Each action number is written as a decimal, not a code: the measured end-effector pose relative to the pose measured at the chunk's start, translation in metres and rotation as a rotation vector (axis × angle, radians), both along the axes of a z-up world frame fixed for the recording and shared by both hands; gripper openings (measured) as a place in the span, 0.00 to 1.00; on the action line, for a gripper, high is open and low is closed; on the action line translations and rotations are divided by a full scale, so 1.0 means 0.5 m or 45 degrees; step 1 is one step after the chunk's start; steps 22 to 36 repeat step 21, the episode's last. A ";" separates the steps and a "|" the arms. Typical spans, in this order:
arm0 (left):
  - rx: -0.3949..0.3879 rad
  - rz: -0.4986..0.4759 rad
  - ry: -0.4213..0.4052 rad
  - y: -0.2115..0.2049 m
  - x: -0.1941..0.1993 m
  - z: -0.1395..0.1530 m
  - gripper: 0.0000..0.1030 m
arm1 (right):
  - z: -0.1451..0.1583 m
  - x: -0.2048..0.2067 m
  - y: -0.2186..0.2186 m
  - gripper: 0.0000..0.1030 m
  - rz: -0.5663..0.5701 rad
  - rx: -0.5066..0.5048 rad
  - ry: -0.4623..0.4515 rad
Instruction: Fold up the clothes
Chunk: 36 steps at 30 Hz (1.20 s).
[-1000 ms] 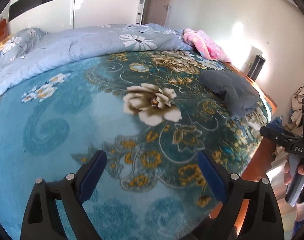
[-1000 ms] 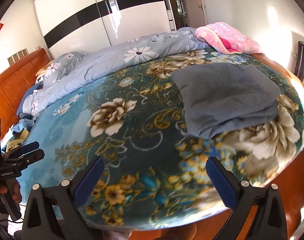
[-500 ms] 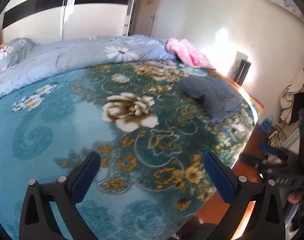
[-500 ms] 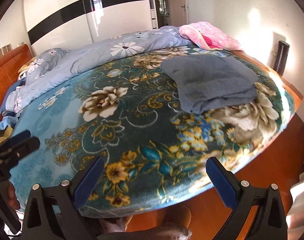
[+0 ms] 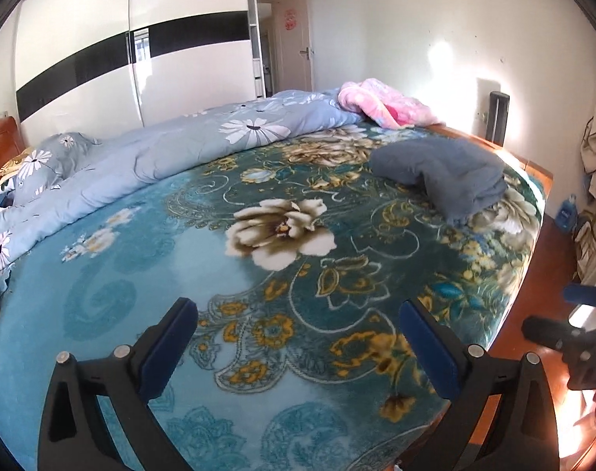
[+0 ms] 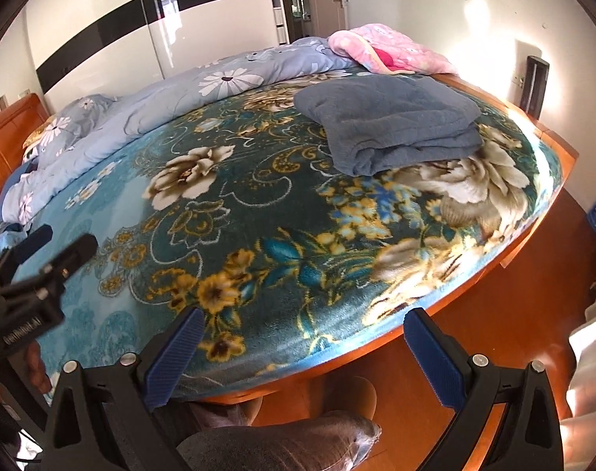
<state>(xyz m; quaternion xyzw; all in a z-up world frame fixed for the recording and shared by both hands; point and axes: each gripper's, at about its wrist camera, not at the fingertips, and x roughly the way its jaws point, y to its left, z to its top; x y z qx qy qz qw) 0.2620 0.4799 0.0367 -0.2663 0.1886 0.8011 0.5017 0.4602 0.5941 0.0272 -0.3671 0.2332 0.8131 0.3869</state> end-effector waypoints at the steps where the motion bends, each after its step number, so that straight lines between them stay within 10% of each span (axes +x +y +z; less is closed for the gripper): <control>1: -0.001 -0.003 -0.017 0.000 -0.001 -0.002 1.00 | 0.001 0.002 0.000 1.00 -0.004 0.003 0.001; 36: -0.001 -0.017 0.032 0.005 0.027 -0.007 1.00 | 0.012 0.014 -0.004 1.00 -0.051 0.009 0.046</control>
